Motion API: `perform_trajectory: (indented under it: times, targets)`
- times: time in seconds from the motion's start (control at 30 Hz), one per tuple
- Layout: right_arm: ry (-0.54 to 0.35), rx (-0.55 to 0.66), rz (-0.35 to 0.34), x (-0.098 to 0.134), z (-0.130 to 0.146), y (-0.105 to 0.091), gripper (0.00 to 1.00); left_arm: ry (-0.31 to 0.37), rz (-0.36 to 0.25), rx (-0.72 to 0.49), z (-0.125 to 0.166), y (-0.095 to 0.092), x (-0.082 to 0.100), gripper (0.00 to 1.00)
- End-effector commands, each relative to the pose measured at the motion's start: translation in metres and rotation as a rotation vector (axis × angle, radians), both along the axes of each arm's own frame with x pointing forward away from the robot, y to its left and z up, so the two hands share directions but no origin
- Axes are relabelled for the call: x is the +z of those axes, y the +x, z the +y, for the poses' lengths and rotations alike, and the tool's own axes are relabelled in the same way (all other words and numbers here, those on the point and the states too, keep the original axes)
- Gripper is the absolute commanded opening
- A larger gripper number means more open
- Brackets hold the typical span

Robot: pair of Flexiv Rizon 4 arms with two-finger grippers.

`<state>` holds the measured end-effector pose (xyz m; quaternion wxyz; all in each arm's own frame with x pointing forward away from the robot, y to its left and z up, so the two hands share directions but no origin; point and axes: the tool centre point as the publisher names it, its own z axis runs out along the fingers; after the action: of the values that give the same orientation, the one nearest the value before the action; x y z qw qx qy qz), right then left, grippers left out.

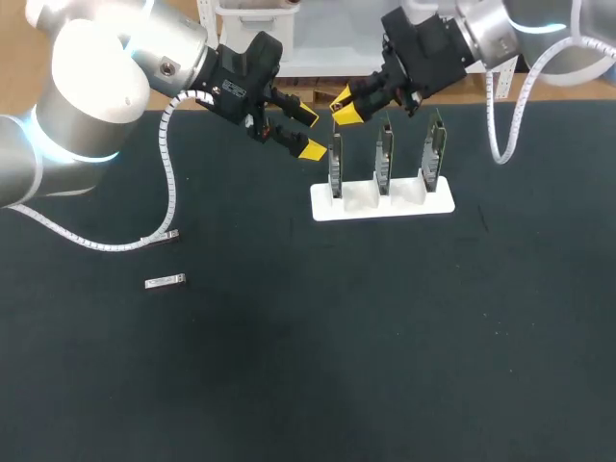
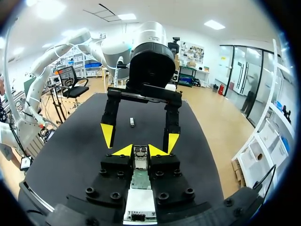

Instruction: Pick up the optical module with the left hand, and insert it into the network port with the right hand.

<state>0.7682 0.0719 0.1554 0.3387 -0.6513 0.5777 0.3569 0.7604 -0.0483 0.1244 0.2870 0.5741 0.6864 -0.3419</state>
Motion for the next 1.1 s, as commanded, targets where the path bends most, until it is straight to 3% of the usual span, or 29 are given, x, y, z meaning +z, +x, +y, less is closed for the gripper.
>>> perform_trajectory:
  times: [0.03, 0.07, 0.1, 0.73, 0.83, 1.1]
  targets:
    - [-0.002, -0.003, -0.001, 0.000, 0.000, -0.001, 0.48, 0.004, 0.001, 0.003, 0.000, -0.001, 0.001, 1.00]
    - [-0.001, -0.003, 0.000, 0.000, 0.000, -0.001, 0.94, 0.004, 0.001, 0.003, 0.000, -0.001, 0.001, 1.00]
    - [-0.001, -0.003, 0.000, 0.000, -0.001, -0.001, 1.00, 0.004, 0.001, 0.003, 0.000, -0.001, 0.001, 1.00]
    - [0.030, -0.040, 0.017, 0.010, -0.018, 0.001, 1.00, 0.004, 0.001, 0.003, 0.000, -0.001, 0.001, 1.00]
    - [0.030, -0.051, 0.018, 0.009, -0.021, 0.002, 0.02, 0.004, 0.001, 0.003, 0.000, -0.001, 0.001, 1.00]
    - [0.037, -0.057, 0.019, 0.009, -0.020, 0.001, 0.00, 0.004, 0.001, 0.003, 0.000, -0.001, 0.001, 1.00]
